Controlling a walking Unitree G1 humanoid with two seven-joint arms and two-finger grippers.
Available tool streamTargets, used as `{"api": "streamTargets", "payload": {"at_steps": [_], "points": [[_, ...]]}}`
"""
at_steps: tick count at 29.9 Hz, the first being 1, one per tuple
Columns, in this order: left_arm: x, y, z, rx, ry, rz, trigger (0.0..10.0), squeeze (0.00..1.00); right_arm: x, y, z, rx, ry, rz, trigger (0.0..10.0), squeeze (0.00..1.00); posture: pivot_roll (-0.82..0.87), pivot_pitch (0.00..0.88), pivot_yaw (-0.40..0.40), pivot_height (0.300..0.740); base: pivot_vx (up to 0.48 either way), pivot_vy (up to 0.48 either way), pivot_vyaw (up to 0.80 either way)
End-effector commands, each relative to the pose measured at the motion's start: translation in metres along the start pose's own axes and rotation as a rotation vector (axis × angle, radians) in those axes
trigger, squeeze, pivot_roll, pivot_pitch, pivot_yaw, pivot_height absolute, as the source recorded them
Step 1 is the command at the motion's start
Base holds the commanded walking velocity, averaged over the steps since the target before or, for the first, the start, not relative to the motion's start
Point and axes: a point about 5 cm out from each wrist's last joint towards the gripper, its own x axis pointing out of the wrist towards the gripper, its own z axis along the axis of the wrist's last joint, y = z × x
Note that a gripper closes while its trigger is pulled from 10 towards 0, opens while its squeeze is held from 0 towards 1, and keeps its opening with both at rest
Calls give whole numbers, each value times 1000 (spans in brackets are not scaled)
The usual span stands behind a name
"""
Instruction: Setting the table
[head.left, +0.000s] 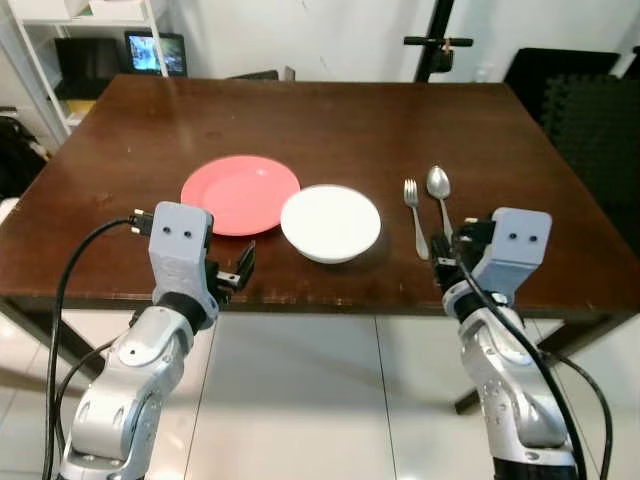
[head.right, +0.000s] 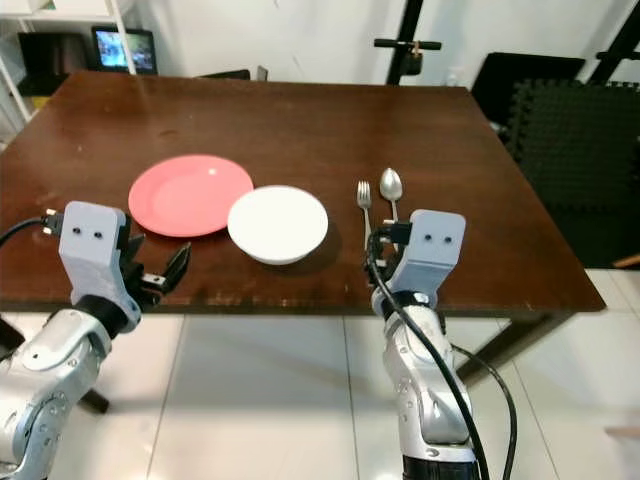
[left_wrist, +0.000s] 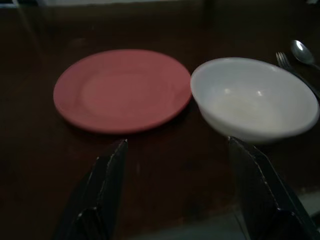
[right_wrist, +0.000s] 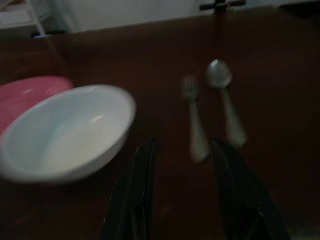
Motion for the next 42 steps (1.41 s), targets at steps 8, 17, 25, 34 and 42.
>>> {"api": "streamTargets", "payload": {"at_steps": [8, 17, 25, 34, 42], "points": [[-1, 4, -5, 9, 16, 15, 10000, 0, -2, 1, -4, -1, 11, 5, 10000, 0, 86, 178, 48, 740, -266, 0, 0], [-1, 3, -5, 8, 15, 12, 10000, 0, -2, 1, -4, -1, 10, 6, 10000, 0, 86, 175, 47, 740, -261, 0, 0], [-1, 3, -5, 10, 12, 10, 10000, 0, -2, 1, -5, 0, 10, 6, 10000, 0, 86, 174, 49, 740, -249, 0, 0], [0, 4, -5, -2, 15, 14, 10000, 0, -2, 2, -5, -1, 10, 6, 10000, 0, 84, 175, 50, 740, -138, 0, 0], [0, 2, -5, -16, 13, 7, 10000, 0, -3, 2, -6, 1, 9, 8, 10000, 0, 84, 177, 51, 740, 0, 0, 0]]}}
